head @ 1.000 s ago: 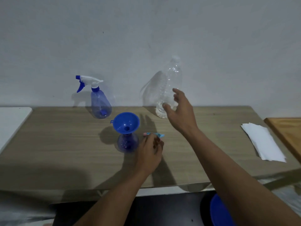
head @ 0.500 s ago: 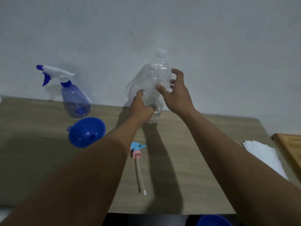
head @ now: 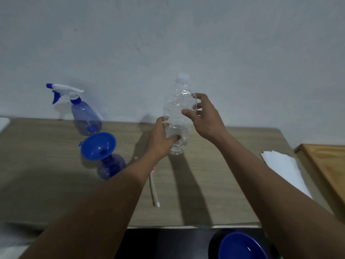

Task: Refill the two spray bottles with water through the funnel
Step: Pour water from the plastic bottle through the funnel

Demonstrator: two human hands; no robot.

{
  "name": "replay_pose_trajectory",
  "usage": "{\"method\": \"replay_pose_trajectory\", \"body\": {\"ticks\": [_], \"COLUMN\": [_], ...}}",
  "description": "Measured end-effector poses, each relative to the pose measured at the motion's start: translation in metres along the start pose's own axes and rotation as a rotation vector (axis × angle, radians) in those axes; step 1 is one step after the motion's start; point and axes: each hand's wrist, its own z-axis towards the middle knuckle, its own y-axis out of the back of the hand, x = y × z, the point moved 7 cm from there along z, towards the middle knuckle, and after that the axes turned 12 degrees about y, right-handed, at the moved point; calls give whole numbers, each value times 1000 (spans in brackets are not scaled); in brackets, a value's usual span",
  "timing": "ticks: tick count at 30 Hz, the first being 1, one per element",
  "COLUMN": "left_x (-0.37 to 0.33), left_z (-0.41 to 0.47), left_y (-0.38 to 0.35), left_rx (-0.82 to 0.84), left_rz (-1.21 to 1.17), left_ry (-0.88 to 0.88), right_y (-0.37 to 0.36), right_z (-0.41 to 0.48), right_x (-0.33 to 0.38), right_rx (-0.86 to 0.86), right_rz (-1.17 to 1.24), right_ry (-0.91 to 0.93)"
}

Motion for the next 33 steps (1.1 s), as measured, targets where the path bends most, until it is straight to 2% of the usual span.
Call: {"method": "replay_pose_trajectory", "body": {"ticks": [8, 15, 19, 24, 33], "left_x": [19, 19, 12, 9, 13], "left_z": [-69, -100, -105, -105, -100], "left_y": [-6, -2, 2, 3, 1], "left_rx": [57, 99, 129, 190, 211], "left_rz": [4, 4, -66, -64, -69], "left_ry": [5, -11, 20, 54, 63], "right_y": [18, 17, 19, 25, 31], "right_z": [-80, -125, -132, -122, -98], "right_x": [17, 37, 42, 73, 100], "right_rx": [13, -2, 23, 27, -40], "right_rz": [25, 11, 17, 158, 53], "right_ry": [-44, -12, -43, -35, -30]}}
